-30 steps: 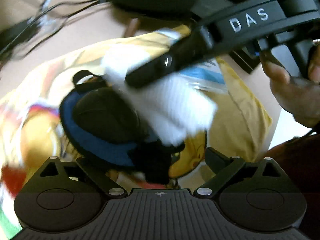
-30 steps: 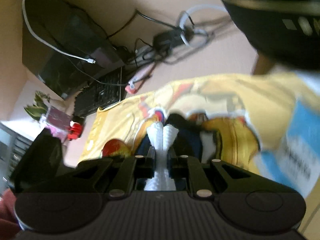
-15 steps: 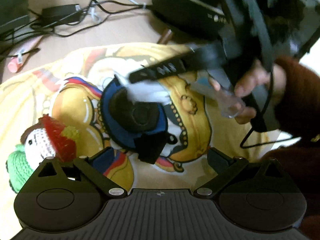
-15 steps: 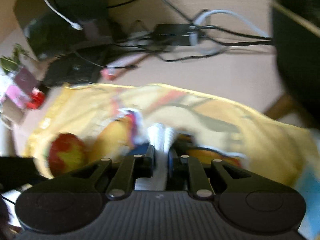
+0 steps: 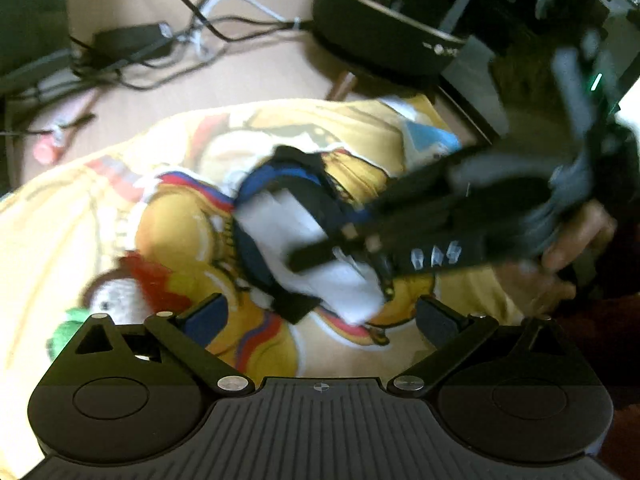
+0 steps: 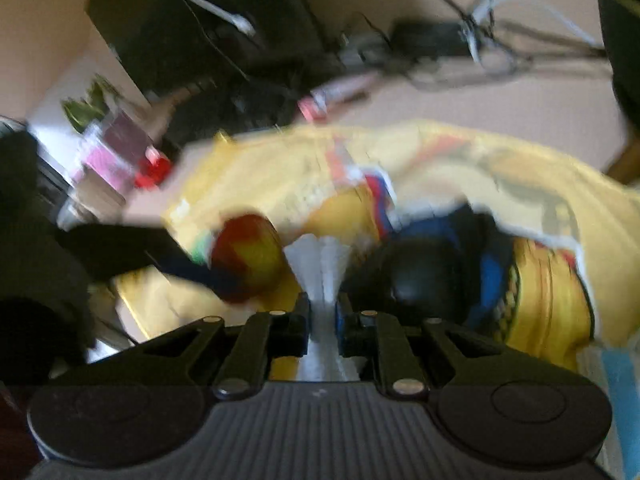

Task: Organize soft objects

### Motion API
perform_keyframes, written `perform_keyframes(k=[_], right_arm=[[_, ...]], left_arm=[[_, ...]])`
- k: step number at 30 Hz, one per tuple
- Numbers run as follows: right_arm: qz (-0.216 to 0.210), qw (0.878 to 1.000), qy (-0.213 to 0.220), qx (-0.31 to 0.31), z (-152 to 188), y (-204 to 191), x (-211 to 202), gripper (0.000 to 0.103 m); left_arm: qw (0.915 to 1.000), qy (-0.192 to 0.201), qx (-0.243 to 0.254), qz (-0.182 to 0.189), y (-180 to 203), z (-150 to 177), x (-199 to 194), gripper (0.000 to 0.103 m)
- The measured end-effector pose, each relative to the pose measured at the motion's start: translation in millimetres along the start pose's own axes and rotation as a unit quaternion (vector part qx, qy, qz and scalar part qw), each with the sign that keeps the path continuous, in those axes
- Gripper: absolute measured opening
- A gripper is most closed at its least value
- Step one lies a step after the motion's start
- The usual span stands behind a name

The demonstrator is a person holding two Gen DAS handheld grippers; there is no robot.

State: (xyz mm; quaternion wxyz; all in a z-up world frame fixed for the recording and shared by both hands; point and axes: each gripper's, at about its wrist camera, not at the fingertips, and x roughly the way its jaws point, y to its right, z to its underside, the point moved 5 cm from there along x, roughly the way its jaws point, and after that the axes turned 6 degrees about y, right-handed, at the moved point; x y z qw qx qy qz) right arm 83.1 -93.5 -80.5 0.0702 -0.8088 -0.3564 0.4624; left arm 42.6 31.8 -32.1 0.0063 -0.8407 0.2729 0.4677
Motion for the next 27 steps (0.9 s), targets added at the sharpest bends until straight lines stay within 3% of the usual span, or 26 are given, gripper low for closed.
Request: perform_keyframes(k=[5, 9, 11, 13, 15, 17, 20, 23, 27], right_arm=[[0.044, 0.999, -0.003, 0.032, 16.1, 29.3, -16.7, 0.015], [0.109, 0.994, 0.013, 0.002, 17.0, 40.3, -29.9, 0.015], [0.103, 0.994, 0.022, 0.001, 11.6, 37.6, -33.1, 0.015], [0.091, 0.995, 0.032, 0.002, 4.8, 33.1, -35.8, 0.015], [0.053, 0.997, 0.048, 0.007, -8.9, 18.7, -34.3, 0.015], [0.007, 0.998, 0.062, 0.013, -24.6, -0.5, -27.0, 0.015], [-0.038, 0.996, 0.070, 0.025, -45.5, -32.6, -10.3, 0.015], [-0.060, 0.996, 0.060, 0.036, -56.2, -59.9, 17.9, 0.015], [-0.049, 0.998, 0.037, 0.027, -51.8, -85.3, 51.1, 0.015]], left_arm=[[0.9981, 0.034, -0.042, -0.031, -17.4, 4.8, -23.7, 0.102], [0.9934, 0.069, -0.067, -0.062, -27.1, 6.8, -48.9, 0.102], [0.9912, 0.079, -0.077, -0.073, -33.0, 8.7, -61.3, 0.102], [0.9884, 0.066, -0.084, -0.108, -44.7, 14.5, -65.6, 0.103], [0.9841, 0.045, -0.091, -0.145, -58.7, 21.6, -63.6, 0.103], [0.9821, 0.033, -0.098, -0.157, -72.9, 27.2, -56.7, 0.103], [0.9825, 0.024, -0.091, -0.161, -90.3, 32.7, -45.3, 0.103], [0.9873, 0.016, -0.050, -0.150, -94.9, 35.8, -34.1, 0.103], [0.9921, -0.008, -0.002, -0.125, -97.0, 40.9, -17.7, 0.103]])
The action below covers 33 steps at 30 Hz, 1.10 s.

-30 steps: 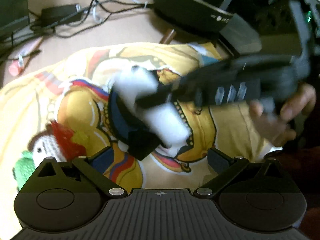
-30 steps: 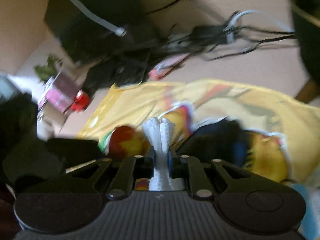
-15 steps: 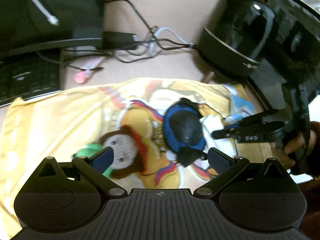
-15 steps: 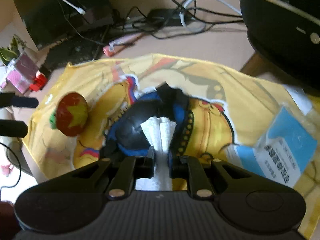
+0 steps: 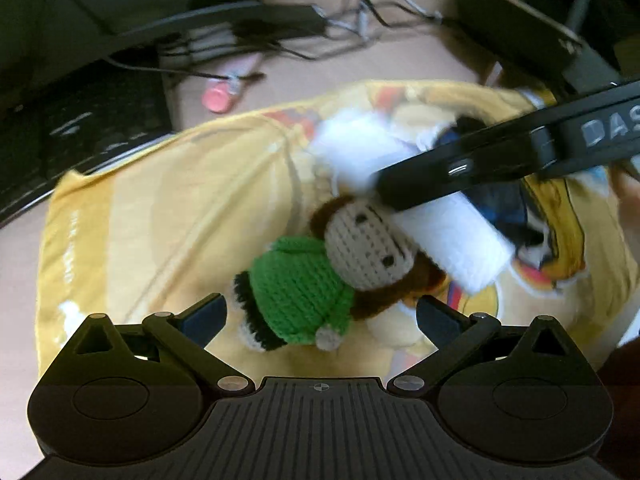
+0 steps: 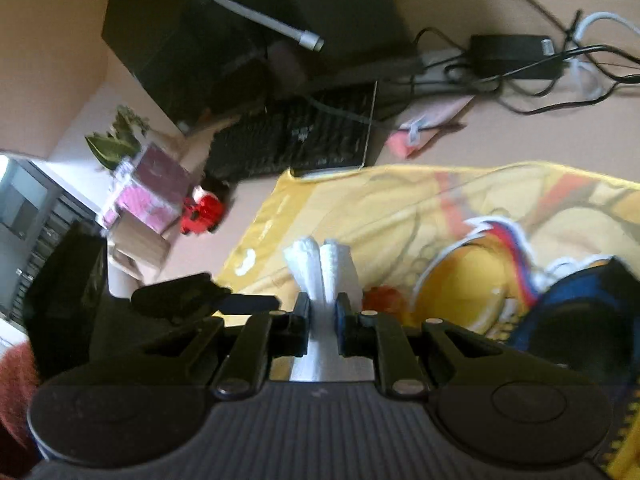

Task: Organize soft objects

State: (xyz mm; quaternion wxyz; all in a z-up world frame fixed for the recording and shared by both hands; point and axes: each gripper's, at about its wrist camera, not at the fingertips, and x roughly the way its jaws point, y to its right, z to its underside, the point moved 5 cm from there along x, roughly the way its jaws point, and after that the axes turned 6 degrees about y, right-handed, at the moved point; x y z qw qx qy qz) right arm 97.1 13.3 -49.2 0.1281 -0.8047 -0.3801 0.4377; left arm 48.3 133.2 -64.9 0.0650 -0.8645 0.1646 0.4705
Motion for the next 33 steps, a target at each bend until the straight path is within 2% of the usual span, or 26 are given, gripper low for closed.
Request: perform_keyframes(k=[5, 9, 12, 14, 17, 18, 20, 22, 25, 29, 33], right_arm=[[0.060, 0.998, 0.018, -0.004, 12.5, -9.4, -4.8, 0.013], [0.140, 0.990, 0.030, -0.007, 17.9, 0.9, -25.0, 0.015], [0.183, 0.982, 0.044, 0.004, 13.6, 11.0, -37.2, 0.013], [0.174, 0.982, 0.067, 0.014, 7.7, 14.8, -47.7, 0.012], [0.167, 0.981, 0.096, -0.006, 5.3, 19.8, -64.1, 0.012], [0.176, 0.979, 0.102, -0.016, 7.8, 23.2, -67.0, 0.012], [0.194, 0.975, 0.104, -0.019, 15.8, 34.3, -70.2, 0.012], [0.187, 0.978, 0.097, -0.012, 19.0, 43.5, -68.8, 0.012], [0.168, 0.982, 0.088, -0.011, 14.5, 52.5, -61.4, 0.012], [0.124, 0.991, 0.059, -0.001, -1.8, 61.2, -30.4, 0.013], [0.098, 0.995, 0.013, 0.011, 3.0, 63.4, 6.7, 0.013]], left_arm=[[0.9974, -0.015, 0.041, 0.058, -0.1, 4.0, 4.5, 0.103], [0.9933, -0.019, 0.023, 0.112, -1.2, 4.2, 0.4, 0.103], [0.9888, -0.002, 0.019, 0.148, 7.1, -1.0, -7.2, 0.103], [0.9892, 0.013, 0.029, 0.143, 12.0, -6.1, -7.0, 0.103], [0.9938, 0.024, 0.044, 0.099, 14.2, -8.5, -5.0, 0.103], [0.9951, 0.029, 0.050, 0.080, 12.6, -7.9, -4.2, 0.103], [0.9965, 0.034, 0.052, 0.055, 7.2, -6.8, -5.5, 0.103], [0.9978, 0.038, 0.033, 0.044, 0.6, -6.6, -10.6, 0.103], [0.9975, 0.044, -0.009, 0.055, -5.5, -9.0, -16.0, 0.103], [0.9912, 0.044, -0.059, 0.110, -0.4, -12.4, -10.5, 0.103], [0.9917, 0.040, -0.052, 0.110, 6.6, -17.2, 7.8, 0.103]])
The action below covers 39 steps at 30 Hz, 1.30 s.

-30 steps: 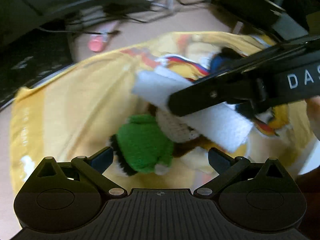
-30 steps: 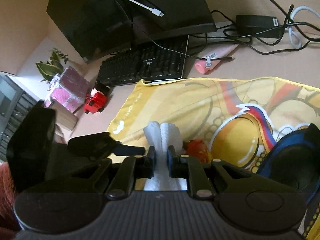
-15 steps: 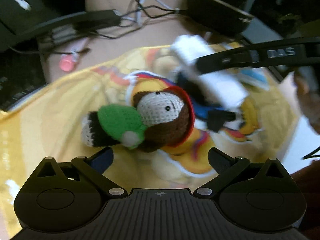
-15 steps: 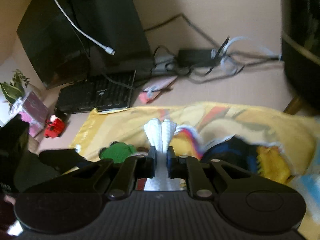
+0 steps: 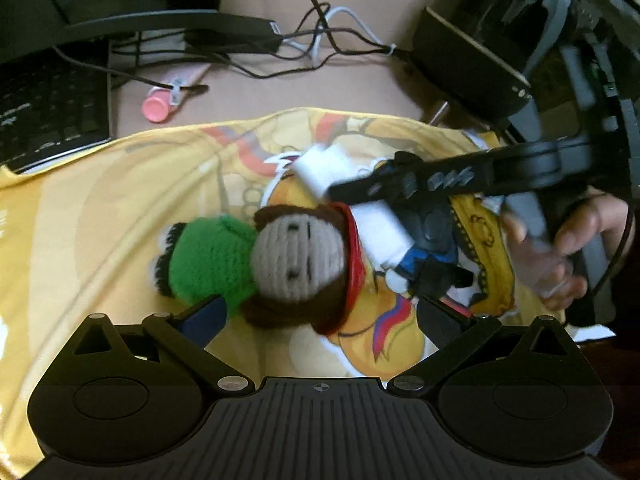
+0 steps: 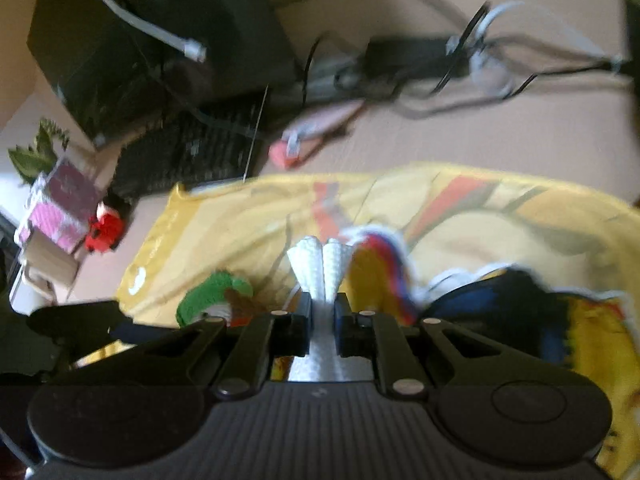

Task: Organize soft objects

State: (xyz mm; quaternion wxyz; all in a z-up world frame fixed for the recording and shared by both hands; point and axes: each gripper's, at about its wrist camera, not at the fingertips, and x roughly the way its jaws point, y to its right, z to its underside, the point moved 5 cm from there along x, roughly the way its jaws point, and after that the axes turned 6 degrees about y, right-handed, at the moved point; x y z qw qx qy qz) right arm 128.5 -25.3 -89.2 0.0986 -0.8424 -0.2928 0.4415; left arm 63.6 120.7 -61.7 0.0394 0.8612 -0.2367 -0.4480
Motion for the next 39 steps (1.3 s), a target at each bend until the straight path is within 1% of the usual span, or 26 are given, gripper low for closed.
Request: perform_keyframes(k=[3, 5, 6, 8, 10, 11, 14, 16, 17, 18, 20, 21, 22, 25, 26, 28, 30, 31, 33, 36, 39], right_arm=[[-0.016, 1.000, -0.022, -0.006, 14.6, -8.1, 5.5, 0.012], [-0.043, 0.999, -0.026, 0.004, 22.2, -10.6, -6.1, 0.013], [-0.059, 0.998, -0.027, 0.014, 24.7, -10.9, -13.1, 0.013], [-0.083, 0.996, -0.028, 0.031, 27.7, -10.8, -28.0, 0.013], [-0.080, 0.996, -0.021, 0.017, 31.9, -12.5, -40.4, 0.013], [-0.064, 0.998, -0.013, 0.005, 31.5, -12.2, -45.1, 0.013], [-0.022, 0.999, 0.019, -0.017, 20.4, -9.7, -55.0, 0.012], [-0.035, 0.999, 0.032, -0.001, 6.1, -12.3, -54.0, 0.012], [-0.051, 0.998, 0.037, 0.008, -1.8, -16.3, -52.8, 0.012], [-0.081, 0.996, 0.038, 0.016, -9.4, -24.0, -50.2, 0.012], [-0.156, 0.987, 0.024, 0.037, -17.1, -39.9, -41.1, 0.012], [-0.184, 0.982, 0.011, 0.040, -17.8, -47.3, -34.5, 0.012], [-0.197, 0.980, 0.000, 0.035, -17.2, -52.7, -27.5, 0.012], [-0.140, 0.990, -0.015, -0.026, -8.4, -55.6, -5.4, 0.012], [-0.126, 0.991, -0.015, -0.034, -7.0, -51.3, -0.8, 0.012], [-0.116, 0.993, -0.011, -0.025, -9.6, -40.0, 3.3, 0.012], [-0.096, 0.995, -0.003, -0.027, -14.2, -30.3, 5.7, 0.012], [-0.091, 0.995, -0.002, -0.032, -15.4, -26.8, 7.3, 0.014], [-0.081, 0.996, 0.001, -0.039, -17.7, -20.8, 10.3, 0.030], [-0.081, 0.995, -0.002, -0.051, -15.9, -24.5, 7.9, 0.031], [-0.083, 0.993, -0.001, -0.080, -12.2, -34.8, 6.0, 0.031]], left_arm=[[0.9997, 0.006, 0.021, 0.007, -1.2, -7.2, 5.2, 0.103], [0.9987, 0.010, 0.038, 0.032, 0.5, -14.0, 5.9, 0.103], [0.9972, 0.008, 0.058, 0.047, 5.4, -15.5, 7.2, 0.103], [0.9931, -0.001, 0.102, 0.058, 16.2, -17.2, 12.1, 0.103], [0.9900, -0.015, 0.131, 0.050, 20.6, -16.4, 17.3, 0.103], [0.9898, -0.021, 0.135, 0.039, 20.2, -16.2, 18.3, 0.103], [0.9946, -0.020, 0.101, -0.006, 13.1, -13.4, 10.1, 0.103], [0.9959, -0.016, 0.074, -0.050, 8.1, -8.5, 1.9, 0.103], [0.9955, -0.011, 0.059, -0.074, 6.2, -4.3, -3.0, 0.103], [0.9951, -0.008, 0.043, -0.088, 5.0, -0.2, -6.3, 0.103], [0.9948, -0.012, 0.008, -0.100, 5.2, 8.8, -5.3, 0.103], [0.9945, -0.015, -0.001, -0.104, 6.1, 12.0, -1.5, 0.103], [0.9940, -0.018, -0.010, -0.107, 7.1, 15.3, 2.4, 0.103], [0.9910, -0.021, -0.018, -0.131, 9.1, 19.6, 11.0, 0.103], [0.9907, -0.019, -0.020, -0.133, 9.6, 20.2, 12.0, 0.103], [0.9919, -0.018, -0.031, -0.122, 8.3, 22.5, 11.1, 0.103], [0.9921, -0.025, -0.046, -0.114, 4.2, 25.7, 11.5, 0.103], [0.9918, -0.029, -0.054, -0.113, 1.5, 26.1, 12.2, 0.103], [0.9915, -0.031, -0.065, -0.109, -1.9, 25.0, 11.6, 0.103], [0.9912, -0.035, -0.080, -0.099, -5.3, 22.2, 9.2, 0.103], [0.9912, -0.039, -0.074, -0.103, -4.2, 19.9, 11.0, 0.103]])
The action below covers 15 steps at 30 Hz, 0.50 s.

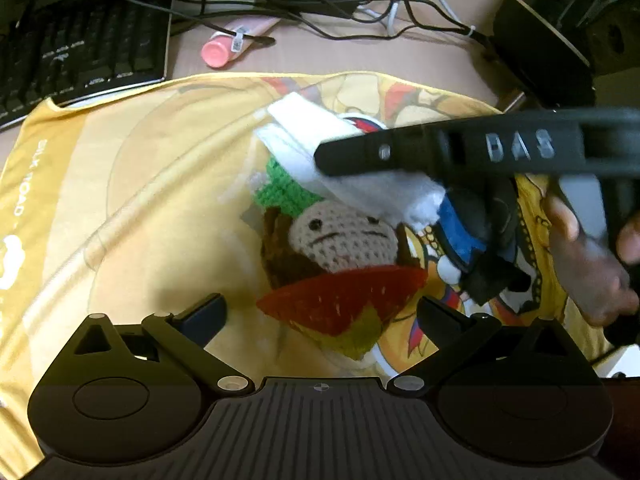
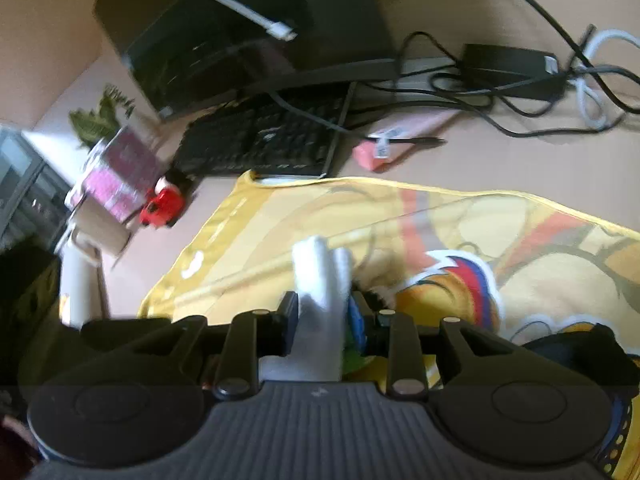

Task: Organize soft objects
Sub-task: 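Hold the crocheted doll with the left tool while the right tool wipes it with the tissue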

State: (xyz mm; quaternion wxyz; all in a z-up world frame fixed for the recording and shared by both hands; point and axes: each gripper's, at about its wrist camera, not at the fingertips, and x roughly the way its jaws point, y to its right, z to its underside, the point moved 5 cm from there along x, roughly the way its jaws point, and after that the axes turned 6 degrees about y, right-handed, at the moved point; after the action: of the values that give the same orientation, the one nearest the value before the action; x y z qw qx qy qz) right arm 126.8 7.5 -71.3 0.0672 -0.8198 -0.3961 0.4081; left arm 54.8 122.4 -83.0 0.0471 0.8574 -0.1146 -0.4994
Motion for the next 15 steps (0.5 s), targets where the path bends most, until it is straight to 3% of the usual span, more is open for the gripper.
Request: perform_keyframes(k=[1, 2, 3, 4, 7, 8, 10, 15], right_arm=[[0.002, 1.000, 0.001, -0.013, 0.7, -4.3, -0.1, 0.030], [0.007, 1.000, 0.007, -0.025, 0.7, -8.6, -1.8, 0.013], [0.017, 0.999, 0.019, -0.034, -1.0, -13.0, -3.9, 0.010], [0.019, 0.999, 0.028, -0.041, -2.8, -17.2, -6.2, 0.010], [-0.056, 0.998, 0.013, -0.009, -6.8, -26.9, -11.6, 0.010], [-0.063, 0.998, 0.004, -0.004, -5.4, -27.4, -10.8, 0.010], [-0.038, 0.999, -0.008, -0.018, 0.5, -26.1, -8.8, 0.010], [0.047, 0.999, 0.015, -0.020, -2.4, -4.8, -15.4, 0.010]], left_arm=[[1.0000, -0.001, 0.005, -0.003, 1.5, 0.2, 0.7, 0.103], [0.9999, -0.003, 0.009, -0.006, 3.0, 0.2, 1.6, 0.103], [0.9998, -0.005, 0.015, -0.009, 4.7, 0.1, 2.3, 0.103], [0.9997, -0.006, 0.021, -0.013, 6.8, 0.1, 2.1, 0.103], [0.9989, -0.006, 0.038, -0.027, 11.1, -1.1, 0.7, 0.103], [0.9986, -0.006, 0.042, -0.031, 12.1, -1.4, -0.3, 0.103], [0.9982, -0.005, 0.049, -0.035, 13.7, -1.5, -2.9, 0.103], [0.9980, -0.003, 0.056, -0.031, 17.8, 0.1, -6.4, 0.103]])
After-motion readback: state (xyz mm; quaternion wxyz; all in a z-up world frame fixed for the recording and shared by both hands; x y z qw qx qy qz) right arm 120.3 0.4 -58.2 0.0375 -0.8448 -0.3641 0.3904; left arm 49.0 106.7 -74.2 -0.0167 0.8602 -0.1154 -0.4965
